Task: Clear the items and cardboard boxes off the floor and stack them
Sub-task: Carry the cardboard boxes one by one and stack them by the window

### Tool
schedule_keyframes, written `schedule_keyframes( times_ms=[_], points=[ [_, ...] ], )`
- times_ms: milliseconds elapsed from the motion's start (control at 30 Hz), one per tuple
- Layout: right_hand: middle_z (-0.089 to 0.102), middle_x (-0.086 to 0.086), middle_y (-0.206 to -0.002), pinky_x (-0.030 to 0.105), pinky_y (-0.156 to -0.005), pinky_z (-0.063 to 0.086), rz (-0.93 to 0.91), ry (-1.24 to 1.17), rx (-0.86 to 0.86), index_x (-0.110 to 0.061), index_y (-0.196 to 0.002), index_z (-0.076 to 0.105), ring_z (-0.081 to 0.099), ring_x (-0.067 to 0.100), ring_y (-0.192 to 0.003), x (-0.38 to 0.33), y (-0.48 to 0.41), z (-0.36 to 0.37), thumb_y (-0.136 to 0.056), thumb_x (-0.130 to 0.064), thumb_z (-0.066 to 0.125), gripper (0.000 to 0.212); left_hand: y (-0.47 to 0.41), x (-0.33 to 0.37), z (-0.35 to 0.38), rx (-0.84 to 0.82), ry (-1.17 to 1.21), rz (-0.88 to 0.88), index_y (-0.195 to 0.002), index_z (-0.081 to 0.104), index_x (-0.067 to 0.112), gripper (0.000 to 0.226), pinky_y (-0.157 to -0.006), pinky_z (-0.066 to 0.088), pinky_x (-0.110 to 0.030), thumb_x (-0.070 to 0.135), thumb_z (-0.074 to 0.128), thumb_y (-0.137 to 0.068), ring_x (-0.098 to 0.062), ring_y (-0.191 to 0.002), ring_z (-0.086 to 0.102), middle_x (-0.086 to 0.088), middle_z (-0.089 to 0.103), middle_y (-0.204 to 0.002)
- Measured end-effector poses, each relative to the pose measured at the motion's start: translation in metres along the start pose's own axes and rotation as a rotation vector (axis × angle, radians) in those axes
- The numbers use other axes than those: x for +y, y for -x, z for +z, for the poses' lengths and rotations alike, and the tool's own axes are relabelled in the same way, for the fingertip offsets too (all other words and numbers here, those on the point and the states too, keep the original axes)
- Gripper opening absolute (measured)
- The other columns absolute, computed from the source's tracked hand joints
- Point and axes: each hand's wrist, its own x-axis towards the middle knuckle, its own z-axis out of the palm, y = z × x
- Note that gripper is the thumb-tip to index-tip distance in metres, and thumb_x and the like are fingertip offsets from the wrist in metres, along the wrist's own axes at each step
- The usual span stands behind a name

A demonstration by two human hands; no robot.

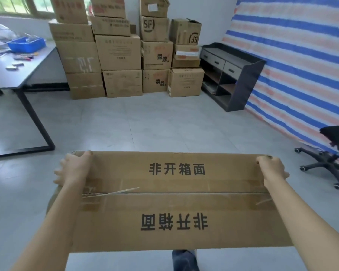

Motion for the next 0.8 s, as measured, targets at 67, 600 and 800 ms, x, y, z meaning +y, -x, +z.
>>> schedule_keyframes(
  times_ms=[67, 600, 800],
  points=[
    [0.048, 0.015, -0.121, 0.050, -0.097, 0.036, 0.028, -0.017, 0.025, -0.007, -0.118, 0.049, 0.034, 0.035, -0.116, -0.007, -0.034, 0.011, -0.081, -0.022, 0.049, 0.040, -0.015, 0.038, 0.027, -0.013, -0.007, 0.034, -0.136, 0.037, 0.003, 0.061, -0.106, 0.023, -0.048, 0.042, 0.040, -0.090, -0.038, -0.130, 0.031, -0.019, 0.037, -0.141],
    [0.043, 0.018, -0.132, 0.048, -0.100, 0.029, -0.025, 0.000, -0.043, -0.006, -0.130, 0.040, 0.034, 0.037, -0.122, -0.192, -0.290, 0.151, -0.088, -0.020, 0.048, 0.045, -0.162, 0.272, 0.170, 0.151, 0.005, -0.037, -0.135, 0.038, 0.002, 0.062, -0.107, 0.024, -0.050, 0.043, 0.043, -0.089, -0.039, -0.130, 0.032, -0.020, 0.038, -0.140],
    [0.042, 0.017, -0.132, 0.050, -0.101, 0.031, -0.112, 0.025, -0.105, -0.008, -0.132, 0.039, 0.034, 0.037, -0.122, -0.283, -0.343, 0.253, -0.087, -0.021, 0.047, 0.048, -0.263, 0.311, 0.190, 0.217, 0.017, -0.123, -0.136, 0.037, 0.002, 0.062, -0.107, 0.024, -0.049, 0.043, 0.040, -0.089, -0.039, -0.130, 0.033, -0.021, 0.037, -0.141]
  ],
)
